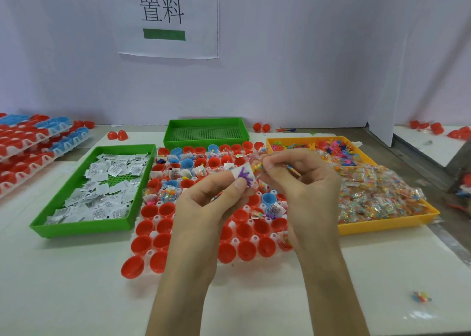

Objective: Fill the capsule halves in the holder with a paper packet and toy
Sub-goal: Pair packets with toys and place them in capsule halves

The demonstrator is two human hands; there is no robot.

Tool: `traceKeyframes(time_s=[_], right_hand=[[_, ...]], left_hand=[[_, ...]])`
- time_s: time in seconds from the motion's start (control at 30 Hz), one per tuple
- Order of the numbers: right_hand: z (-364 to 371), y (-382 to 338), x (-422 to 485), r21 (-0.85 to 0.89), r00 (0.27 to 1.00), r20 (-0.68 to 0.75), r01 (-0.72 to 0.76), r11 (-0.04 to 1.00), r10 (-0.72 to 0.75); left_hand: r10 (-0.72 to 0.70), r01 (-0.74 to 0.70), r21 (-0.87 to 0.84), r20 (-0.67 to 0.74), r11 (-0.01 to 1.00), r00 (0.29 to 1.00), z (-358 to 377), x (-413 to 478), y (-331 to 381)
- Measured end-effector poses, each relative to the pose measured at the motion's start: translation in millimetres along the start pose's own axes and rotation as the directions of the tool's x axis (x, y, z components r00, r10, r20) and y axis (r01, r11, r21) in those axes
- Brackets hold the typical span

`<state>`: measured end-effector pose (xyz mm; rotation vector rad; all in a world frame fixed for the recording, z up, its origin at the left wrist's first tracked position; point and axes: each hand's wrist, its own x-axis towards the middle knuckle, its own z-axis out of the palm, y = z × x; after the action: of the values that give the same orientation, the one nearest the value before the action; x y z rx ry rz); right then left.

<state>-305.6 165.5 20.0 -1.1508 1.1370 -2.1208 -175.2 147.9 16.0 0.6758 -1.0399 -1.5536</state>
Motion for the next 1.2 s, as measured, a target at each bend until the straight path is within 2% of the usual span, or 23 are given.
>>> traceKeyframes(time_s=[0.1,0.17,0.47,0.7,0.77,0.87,1.0,1.2], right_hand=[[4.4,0.7,-2.8,-0.008,0.997,-0.069,0.034,0.999,-0.034],[8.4,1.2,-4.8,-0.031,0.997,-0.062,0.050,0.998,-0.052],[16.6,-1.0,-10.6,0.064,0.993,0.116,-0.026,0.998,0.019],[11.4,-4.6,-6.5,-0.052,0.982,0.189,0.007,0.999,0.003],[6.5,-6.7,-4.1,-0.113,0.969,0.249,0.020,0.993,0.009],[-3.4,-8.4,-0.4,-0.224,0.939,0.342,0.040,0.974,0.040],[-14.1,-9.3,2.8,-0.372,0.894,0.442,0.111,0.921,0.071],[-16.8,-3.0,5.7,-0.530,0.894,0.448,0.235,0.815,0.034]], left_hand=[[0.025,-0.025,0.003,-0.004,1.000,1.000,-1.3,0.8,-1.0],[0.044,-0.044,0.001,0.011,0.999,0.999,-1.2,0.6,-1.4],[0.079,-0.089,-0.121,-0.086,0.989,0.993,-1.6,2.9,-1.9],[0.071,-0.077,-0.080,-0.079,0.994,0.994,-4.7,4.2,-2.2],[0.071,-0.074,-0.027,-0.080,0.997,0.994,-7.1,4.9,-1.7],[0.085,-0.081,0.148,-0.022,0.986,0.996,-10.0,4.4,-1.1],[0.155,-0.160,0.350,0.041,0.923,0.987,-11.6,3.5,-0.6],[0.190,-0.177,0.484,0.023,0.857,0.982,-13.8,8.4,-5.8]])
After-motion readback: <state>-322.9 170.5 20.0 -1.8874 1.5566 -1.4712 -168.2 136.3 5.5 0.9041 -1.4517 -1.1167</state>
